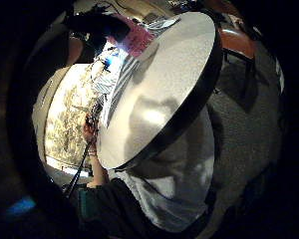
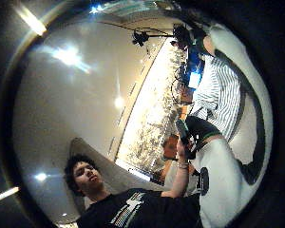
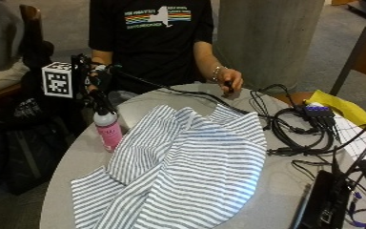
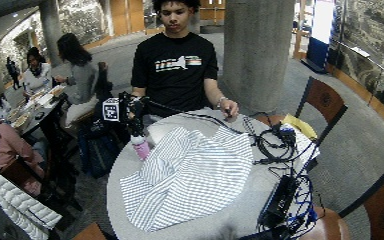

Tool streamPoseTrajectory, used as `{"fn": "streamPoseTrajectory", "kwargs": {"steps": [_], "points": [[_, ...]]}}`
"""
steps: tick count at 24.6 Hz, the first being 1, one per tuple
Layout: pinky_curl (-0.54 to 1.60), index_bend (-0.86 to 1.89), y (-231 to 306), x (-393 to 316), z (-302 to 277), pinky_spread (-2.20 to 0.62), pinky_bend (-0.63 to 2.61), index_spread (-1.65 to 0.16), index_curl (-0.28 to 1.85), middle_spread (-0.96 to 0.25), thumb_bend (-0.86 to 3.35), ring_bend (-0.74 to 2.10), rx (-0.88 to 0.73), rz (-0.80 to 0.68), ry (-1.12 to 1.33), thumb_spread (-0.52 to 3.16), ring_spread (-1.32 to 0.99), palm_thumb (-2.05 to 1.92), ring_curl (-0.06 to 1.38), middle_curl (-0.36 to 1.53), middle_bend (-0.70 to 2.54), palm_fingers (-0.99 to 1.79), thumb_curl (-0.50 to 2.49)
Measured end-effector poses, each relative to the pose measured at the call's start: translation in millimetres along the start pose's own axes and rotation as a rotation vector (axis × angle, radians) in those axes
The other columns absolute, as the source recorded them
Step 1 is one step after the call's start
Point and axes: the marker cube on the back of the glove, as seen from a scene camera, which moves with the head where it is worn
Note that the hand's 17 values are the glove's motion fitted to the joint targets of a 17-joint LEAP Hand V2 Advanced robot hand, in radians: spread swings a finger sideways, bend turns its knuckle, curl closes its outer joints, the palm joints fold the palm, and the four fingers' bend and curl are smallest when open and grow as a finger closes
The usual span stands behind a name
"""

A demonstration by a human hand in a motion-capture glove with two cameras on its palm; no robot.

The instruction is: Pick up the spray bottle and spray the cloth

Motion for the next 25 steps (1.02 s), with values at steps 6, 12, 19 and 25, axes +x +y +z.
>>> {"fn": "streamPoseTrajectory", "kwargs": {"steps": [6, 12, 19, 25], "points": [[0.35, 0.09, -15, 15, 0, 0.2, 0.52, -0.33, 0.2, 0.08, 0.1, 0.41, 0.025, 0.036, 0.014, 1.05, 0.04, 0.81, 0.3, 0.35, 0.23, 0.6, 0.35], [0.36, 0.1, -44, 27, 5, 0.2, 0.54, -0.33, 0.2, 0.08, 0.07, 0.42, 0.023, 0.068, 0.066, 1.05, 0.05, 0.83, 0.31, 0.35, 0.2, 0.56, 0.36], [0.38, 0.05, -79, 40, 16, 0.21, 0.64, -0.34, 0.17, 0.1, 0.05, 0.46, 0.044, 0.089, 0.108, 1.03, 0.06, 0.88, 0.33, 0.34, 0.16, 0.45, 0.38], [0.38, 0.12, -90, 40, 16, 0.22, 0.65, -0.33, 0.18, 0.1, 0.08, 0.48, 0.126, 0.057, 0.137, 1.01, 0.05, 1.0, 0.34, 0.35, 0.21, 0.5, 0.42]]}}
